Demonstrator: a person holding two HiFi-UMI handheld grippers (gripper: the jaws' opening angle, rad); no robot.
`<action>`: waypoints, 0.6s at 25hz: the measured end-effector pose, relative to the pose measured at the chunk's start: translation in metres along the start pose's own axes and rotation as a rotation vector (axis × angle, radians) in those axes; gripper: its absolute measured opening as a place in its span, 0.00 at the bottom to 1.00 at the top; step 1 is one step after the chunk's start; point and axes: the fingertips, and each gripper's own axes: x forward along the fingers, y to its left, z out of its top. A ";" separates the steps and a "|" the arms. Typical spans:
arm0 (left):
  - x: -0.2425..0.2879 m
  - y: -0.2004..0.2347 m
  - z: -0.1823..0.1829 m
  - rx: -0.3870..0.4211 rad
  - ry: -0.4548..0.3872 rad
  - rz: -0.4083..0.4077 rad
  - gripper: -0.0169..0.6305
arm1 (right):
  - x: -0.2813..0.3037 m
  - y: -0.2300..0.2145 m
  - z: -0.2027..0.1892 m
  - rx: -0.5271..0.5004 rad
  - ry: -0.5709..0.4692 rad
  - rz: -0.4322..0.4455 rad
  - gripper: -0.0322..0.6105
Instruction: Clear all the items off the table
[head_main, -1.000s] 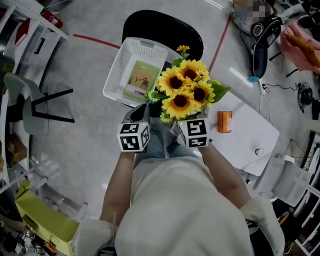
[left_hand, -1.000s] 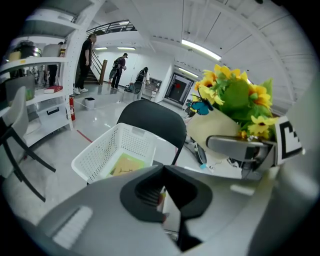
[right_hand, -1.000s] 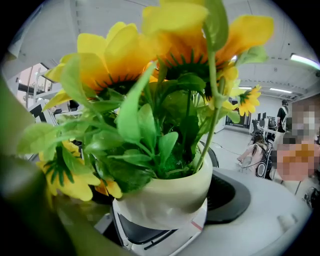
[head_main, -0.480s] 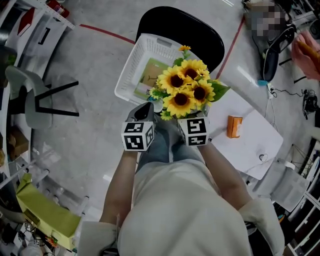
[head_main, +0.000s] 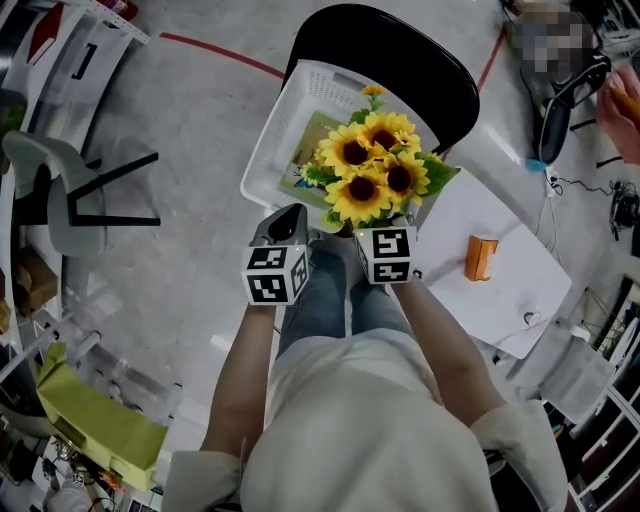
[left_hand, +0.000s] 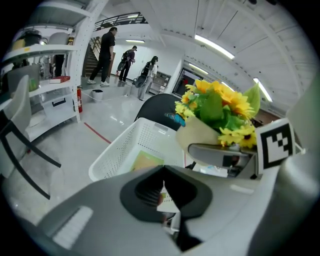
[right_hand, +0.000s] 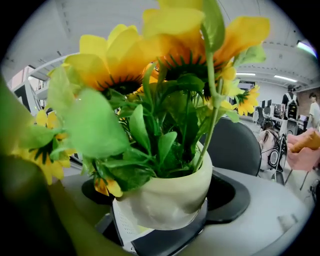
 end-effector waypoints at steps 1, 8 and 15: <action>0.002 0.003 0.001 -0.002 0.002 -0.002 0.04 | 0.006 0.001 -0.001 0.002 0.004 -0.002 0.86; 0.019 0.026 0.003 -0.011 0.012 -0.006 0.04 | 0.047 0.009 -0.010 0.013 0.033 -0.017 0.86; 0.034 0.044 0.003 -0.024 0.024 -0.012 0.04 | 0.088 0.020 -0.018 0.044 0.059 -0.025 0.86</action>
